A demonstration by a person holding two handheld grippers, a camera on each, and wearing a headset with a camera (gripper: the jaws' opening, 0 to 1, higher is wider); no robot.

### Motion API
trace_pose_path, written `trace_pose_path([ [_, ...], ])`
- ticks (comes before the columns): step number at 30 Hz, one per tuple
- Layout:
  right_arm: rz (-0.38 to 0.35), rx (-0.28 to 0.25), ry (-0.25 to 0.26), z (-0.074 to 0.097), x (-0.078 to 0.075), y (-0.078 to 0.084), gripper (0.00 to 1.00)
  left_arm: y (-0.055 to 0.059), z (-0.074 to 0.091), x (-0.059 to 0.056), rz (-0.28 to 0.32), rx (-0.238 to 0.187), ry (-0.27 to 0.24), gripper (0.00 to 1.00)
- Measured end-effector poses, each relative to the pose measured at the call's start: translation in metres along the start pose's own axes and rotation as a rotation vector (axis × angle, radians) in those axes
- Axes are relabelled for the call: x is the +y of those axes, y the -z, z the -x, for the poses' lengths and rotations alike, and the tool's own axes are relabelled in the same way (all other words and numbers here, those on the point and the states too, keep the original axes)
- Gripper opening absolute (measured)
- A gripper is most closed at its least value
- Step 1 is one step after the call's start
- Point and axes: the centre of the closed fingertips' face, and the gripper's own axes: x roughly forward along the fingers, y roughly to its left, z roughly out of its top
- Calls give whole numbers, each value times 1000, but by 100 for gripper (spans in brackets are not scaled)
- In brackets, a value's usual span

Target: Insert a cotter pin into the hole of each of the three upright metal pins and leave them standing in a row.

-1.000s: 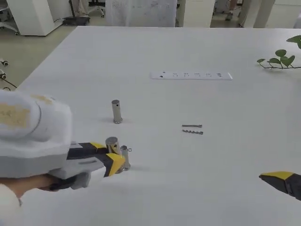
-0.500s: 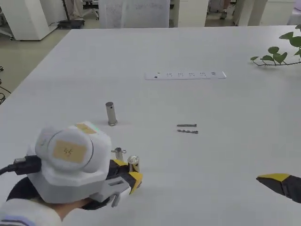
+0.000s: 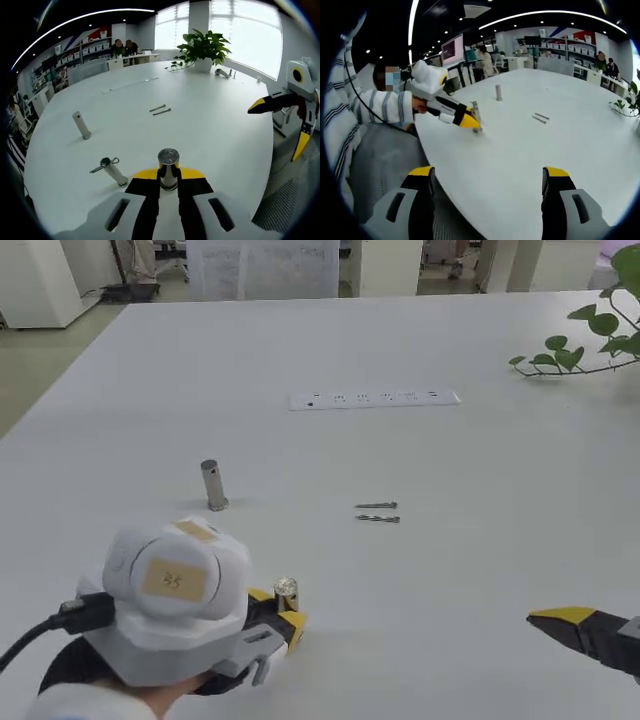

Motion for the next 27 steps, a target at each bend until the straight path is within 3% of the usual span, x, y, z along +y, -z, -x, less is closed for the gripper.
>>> trace_pose_path([
  [2,-4,-5,1,-1,0,0,89,1,-2,-1,42,0,-7,11],
  [9,-15,-16,-2,-1,-1,1,89,9,-5,-3,26,20,-23,11],
  [21,3,-7,-10,0,-6,3,89,8,-7,-3,-3,1,-40,11],
  [27,7,-16,-13,0,-7,-1,88,7,-6,-2,12,-5,-44,12],
])
